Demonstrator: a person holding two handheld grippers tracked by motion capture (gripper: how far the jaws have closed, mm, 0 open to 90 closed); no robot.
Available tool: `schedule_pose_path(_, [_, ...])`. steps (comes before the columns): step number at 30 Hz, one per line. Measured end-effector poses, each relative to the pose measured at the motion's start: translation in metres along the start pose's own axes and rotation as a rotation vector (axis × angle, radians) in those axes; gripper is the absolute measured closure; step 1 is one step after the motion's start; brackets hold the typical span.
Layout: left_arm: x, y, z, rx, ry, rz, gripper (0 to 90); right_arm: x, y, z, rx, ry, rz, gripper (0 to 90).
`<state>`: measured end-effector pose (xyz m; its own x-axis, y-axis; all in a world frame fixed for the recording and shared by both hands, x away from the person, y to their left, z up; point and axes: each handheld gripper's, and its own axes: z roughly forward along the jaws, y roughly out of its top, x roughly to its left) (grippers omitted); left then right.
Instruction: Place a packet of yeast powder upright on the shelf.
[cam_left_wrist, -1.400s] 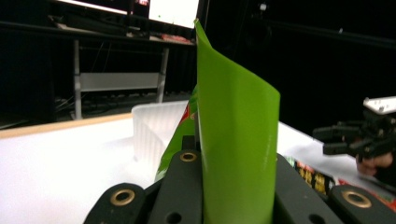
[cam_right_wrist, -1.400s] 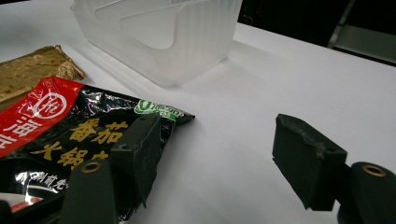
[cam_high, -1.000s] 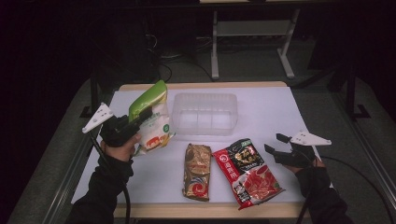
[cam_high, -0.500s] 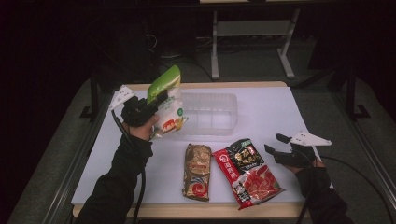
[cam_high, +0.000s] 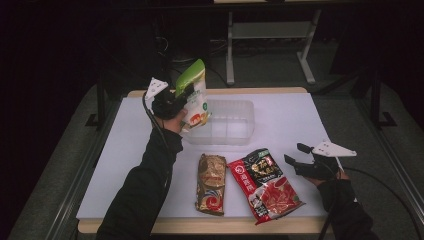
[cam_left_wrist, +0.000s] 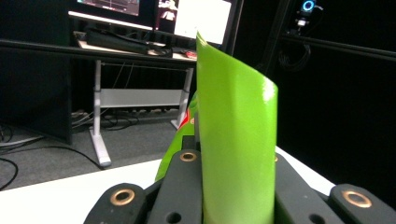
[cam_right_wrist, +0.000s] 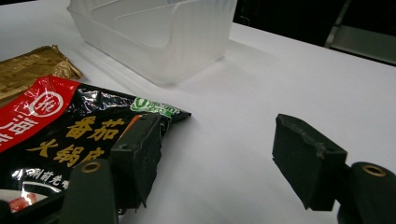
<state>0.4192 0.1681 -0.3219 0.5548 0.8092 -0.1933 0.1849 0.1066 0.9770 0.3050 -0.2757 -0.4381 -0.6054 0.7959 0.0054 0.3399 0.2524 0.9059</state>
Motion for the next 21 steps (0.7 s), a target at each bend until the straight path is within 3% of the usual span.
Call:
schedule_pose_path(5, [0.0, -0.004, 0.015, 0.015, 0.045, 0.026, 86.1, 0.0, -0.001, 0.0, 0.001, 0.0, 0.004, 31.9])
schedule_pose_path(7, [0.003, -0.005, 0.021, 0.002, 0.049, 0.0, 86.1, 0.0, -0.001, 0.0, 0.001, 0.0, 0.002, 31.9])
schedule_pose_path(9, [0.004, -0.006, 0.025, -0.002, 0.066, 0.0, 86.1, -0.001, -0.001, 0.0, 0.0, -0.001, 0.002, 31.9])
schedule_pose_path(10, [0.004, -0.007, 0.031, 0.0, 0.084, 0.021, 86.2, -0.001, -0.001, 0.0, -0.001, -0.001, 0.004, 32.0])
schedule_pose_path(21, [0.004, -0.015, 0.049, -0.019, 0.132, 0.046, 86.0, -0.001, -0.002, 0.0, 0.001, -0.004, 0.006, 32.3])
